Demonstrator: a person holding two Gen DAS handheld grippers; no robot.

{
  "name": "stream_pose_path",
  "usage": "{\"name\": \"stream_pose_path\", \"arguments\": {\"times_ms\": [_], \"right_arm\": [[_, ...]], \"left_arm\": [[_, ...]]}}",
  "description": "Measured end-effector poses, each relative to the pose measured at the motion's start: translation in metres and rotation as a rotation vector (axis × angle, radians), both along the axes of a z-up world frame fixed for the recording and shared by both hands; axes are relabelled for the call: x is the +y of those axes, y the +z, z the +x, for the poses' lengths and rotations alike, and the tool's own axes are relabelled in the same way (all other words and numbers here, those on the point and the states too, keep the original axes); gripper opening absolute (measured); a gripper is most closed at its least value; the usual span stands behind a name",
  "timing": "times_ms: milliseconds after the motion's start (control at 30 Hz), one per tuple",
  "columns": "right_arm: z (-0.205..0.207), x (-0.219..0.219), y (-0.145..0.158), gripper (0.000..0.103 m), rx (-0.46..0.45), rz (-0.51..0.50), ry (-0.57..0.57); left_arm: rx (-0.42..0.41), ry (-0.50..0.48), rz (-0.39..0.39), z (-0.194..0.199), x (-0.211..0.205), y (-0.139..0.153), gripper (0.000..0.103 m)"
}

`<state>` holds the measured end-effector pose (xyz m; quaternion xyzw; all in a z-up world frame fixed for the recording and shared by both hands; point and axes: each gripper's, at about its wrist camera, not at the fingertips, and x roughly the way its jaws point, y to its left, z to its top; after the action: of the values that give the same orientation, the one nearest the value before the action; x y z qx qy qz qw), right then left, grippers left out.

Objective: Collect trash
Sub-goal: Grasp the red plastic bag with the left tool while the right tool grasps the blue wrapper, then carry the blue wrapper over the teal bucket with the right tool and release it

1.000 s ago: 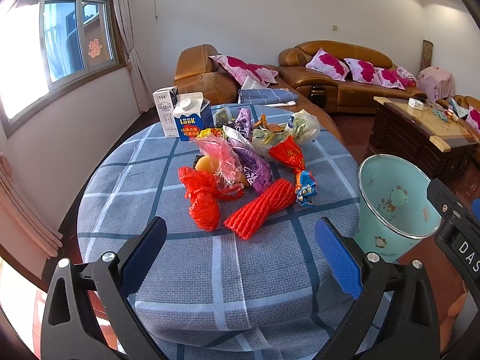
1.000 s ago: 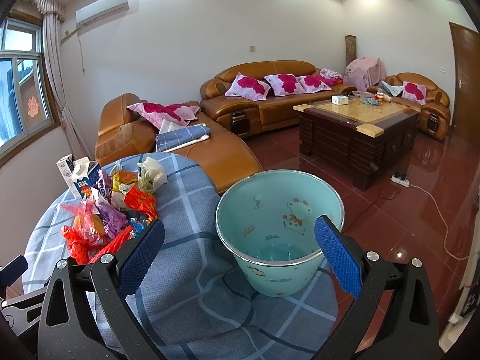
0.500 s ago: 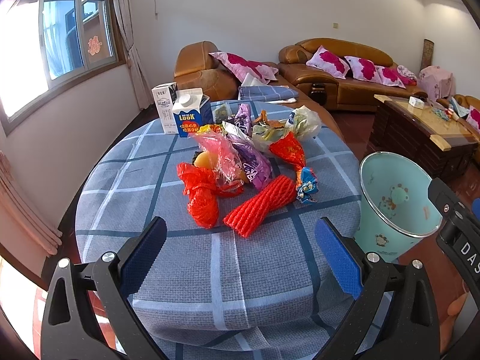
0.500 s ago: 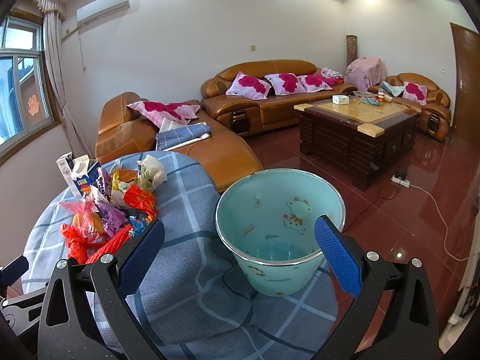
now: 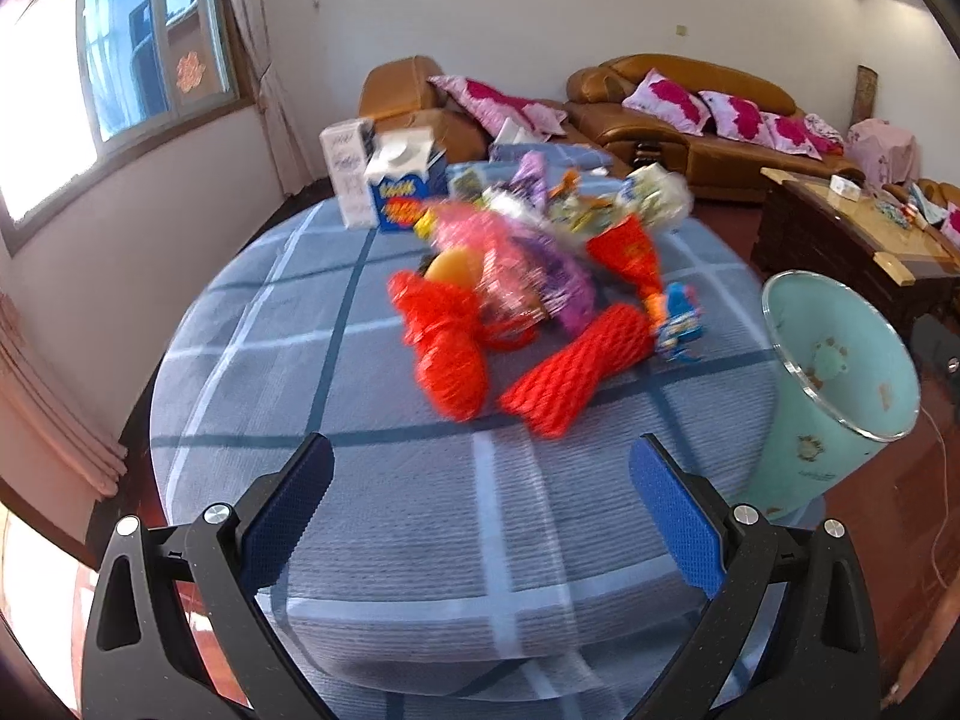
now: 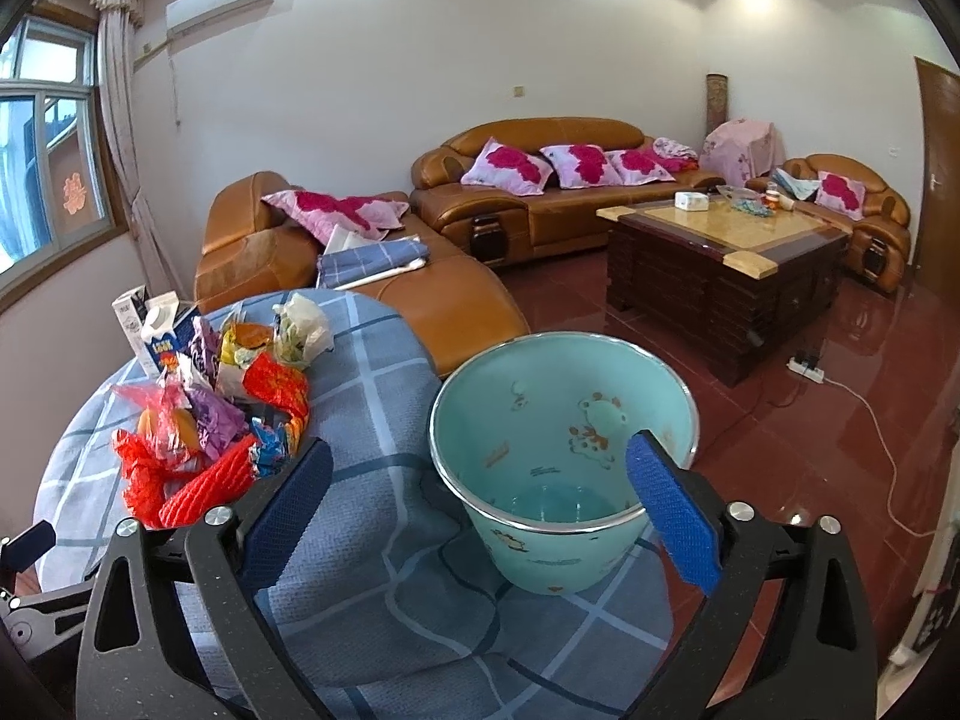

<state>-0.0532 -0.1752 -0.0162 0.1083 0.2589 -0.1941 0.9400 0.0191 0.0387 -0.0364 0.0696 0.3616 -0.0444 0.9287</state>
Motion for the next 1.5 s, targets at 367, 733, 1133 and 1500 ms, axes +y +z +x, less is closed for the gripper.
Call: {"name": "stream_pose_path", "arguments": {"times_ms": [367,733,1133,1500], "right_arm": [[0.051,0.012,-0.011,0.056,0.059,0.074,0.151],[0.104,0.044,-0.028,0.056,0.128,0.135,0.292],[0.138,0.054,-0.061,0.025,0.228,0.215,0.372],[0.102,0.059,-0.030,0.020,0.107,0.136,0.396]], "left_arm": [[0.015,0.083,-0.022,0.042,0.041,-0.006,0.085],[0.078,0.090,-0.059,0.082,0.048,-0.017,0.084],[0.171,0.077,-0.103,0.110,0.035,-0.039,0.049],[0.135,0.084,-0.147,0.090,0.063,-0.026,0.019]]}}
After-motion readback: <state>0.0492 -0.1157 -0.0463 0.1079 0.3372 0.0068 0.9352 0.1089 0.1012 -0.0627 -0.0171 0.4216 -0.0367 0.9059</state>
